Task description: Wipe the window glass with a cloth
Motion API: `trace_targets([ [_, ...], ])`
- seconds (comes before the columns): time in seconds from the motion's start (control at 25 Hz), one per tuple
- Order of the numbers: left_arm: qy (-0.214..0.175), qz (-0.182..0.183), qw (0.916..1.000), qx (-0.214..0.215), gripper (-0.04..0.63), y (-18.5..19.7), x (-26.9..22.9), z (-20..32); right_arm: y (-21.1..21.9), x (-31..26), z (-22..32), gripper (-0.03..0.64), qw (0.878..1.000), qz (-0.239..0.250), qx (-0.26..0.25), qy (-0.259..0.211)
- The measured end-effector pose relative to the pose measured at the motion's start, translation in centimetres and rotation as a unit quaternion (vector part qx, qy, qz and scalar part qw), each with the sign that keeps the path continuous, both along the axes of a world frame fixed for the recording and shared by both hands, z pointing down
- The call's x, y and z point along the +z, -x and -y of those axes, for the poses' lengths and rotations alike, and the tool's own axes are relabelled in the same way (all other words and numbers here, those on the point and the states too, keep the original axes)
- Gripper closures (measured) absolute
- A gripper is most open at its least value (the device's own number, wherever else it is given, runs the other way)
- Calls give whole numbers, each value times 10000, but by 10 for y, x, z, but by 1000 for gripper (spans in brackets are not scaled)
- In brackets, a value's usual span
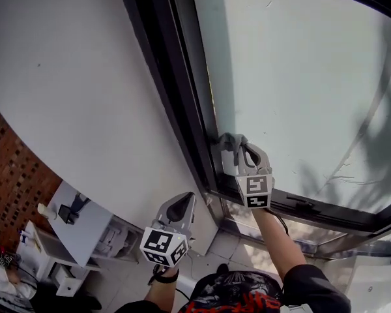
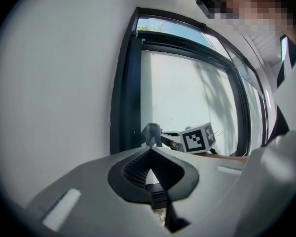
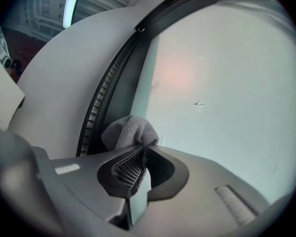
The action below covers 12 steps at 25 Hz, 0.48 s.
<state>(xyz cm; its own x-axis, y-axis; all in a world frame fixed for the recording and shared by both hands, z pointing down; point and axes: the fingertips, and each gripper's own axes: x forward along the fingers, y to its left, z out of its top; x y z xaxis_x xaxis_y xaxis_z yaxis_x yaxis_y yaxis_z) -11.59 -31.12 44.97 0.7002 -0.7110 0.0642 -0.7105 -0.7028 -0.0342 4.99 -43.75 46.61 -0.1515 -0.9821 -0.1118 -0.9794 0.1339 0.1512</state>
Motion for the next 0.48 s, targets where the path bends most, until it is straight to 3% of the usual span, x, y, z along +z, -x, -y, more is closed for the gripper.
trace_targets([
  [0.16,40,84,9990,428,589,-33,8,8,-46,0,-35,600,9988,-219,422,-125],
  [0.48,100,108,9920,1251,589,-109,17,2,-147,3,-108,600,9905,-91,1366,-127],
])
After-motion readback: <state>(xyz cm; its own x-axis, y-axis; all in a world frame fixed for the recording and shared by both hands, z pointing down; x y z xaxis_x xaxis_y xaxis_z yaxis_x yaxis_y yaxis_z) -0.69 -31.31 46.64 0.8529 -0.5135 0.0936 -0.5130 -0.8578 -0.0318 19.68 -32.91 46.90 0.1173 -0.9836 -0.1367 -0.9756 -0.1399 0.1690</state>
